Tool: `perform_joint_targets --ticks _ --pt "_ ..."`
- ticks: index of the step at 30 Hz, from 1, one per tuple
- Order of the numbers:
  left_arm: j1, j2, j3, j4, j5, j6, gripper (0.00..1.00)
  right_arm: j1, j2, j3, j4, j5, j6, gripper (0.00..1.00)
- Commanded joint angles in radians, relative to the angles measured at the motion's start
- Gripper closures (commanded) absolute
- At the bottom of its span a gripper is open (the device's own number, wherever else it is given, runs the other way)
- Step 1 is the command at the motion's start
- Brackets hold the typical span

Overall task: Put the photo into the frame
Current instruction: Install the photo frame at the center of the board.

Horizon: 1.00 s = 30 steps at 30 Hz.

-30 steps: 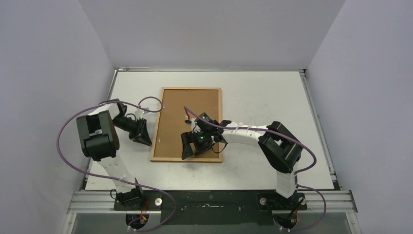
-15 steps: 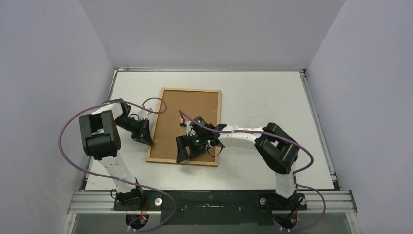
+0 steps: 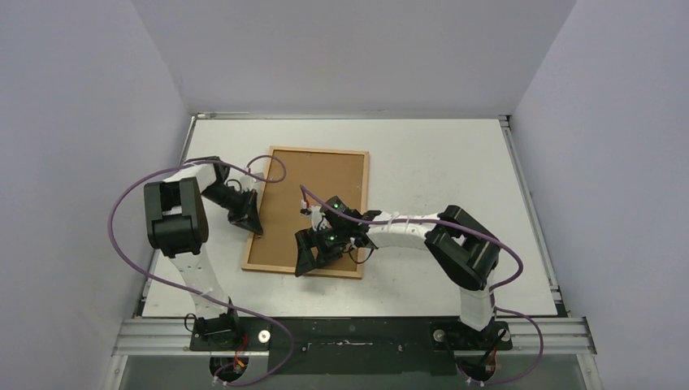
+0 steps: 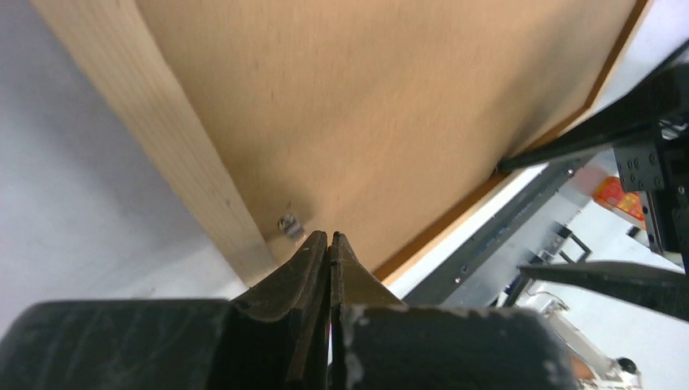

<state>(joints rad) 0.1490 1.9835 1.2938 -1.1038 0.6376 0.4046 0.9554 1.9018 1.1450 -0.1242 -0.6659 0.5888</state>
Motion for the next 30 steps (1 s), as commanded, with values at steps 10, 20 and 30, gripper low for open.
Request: perform_joint_targets --ticks 10,20,30 --pt "-0.119 0.138 0.29 0.046 -0.094 -0.105 1.0 0.094 0.027 -0.105 0.234 -0.03 0.088 0.18" --pt "-0.11 0.061 0.469 -0.118 -0.033 -0.112 0.99 -0.022 -0.123 -0.064 0.04 0.095 -0.054 0.13" --pt "0.035 -0.046 0.338 -0.094 -0.159 -0.089 0.87 -0.201 -0.211 0.007 -0.222 0.477 -0.179 0.13"
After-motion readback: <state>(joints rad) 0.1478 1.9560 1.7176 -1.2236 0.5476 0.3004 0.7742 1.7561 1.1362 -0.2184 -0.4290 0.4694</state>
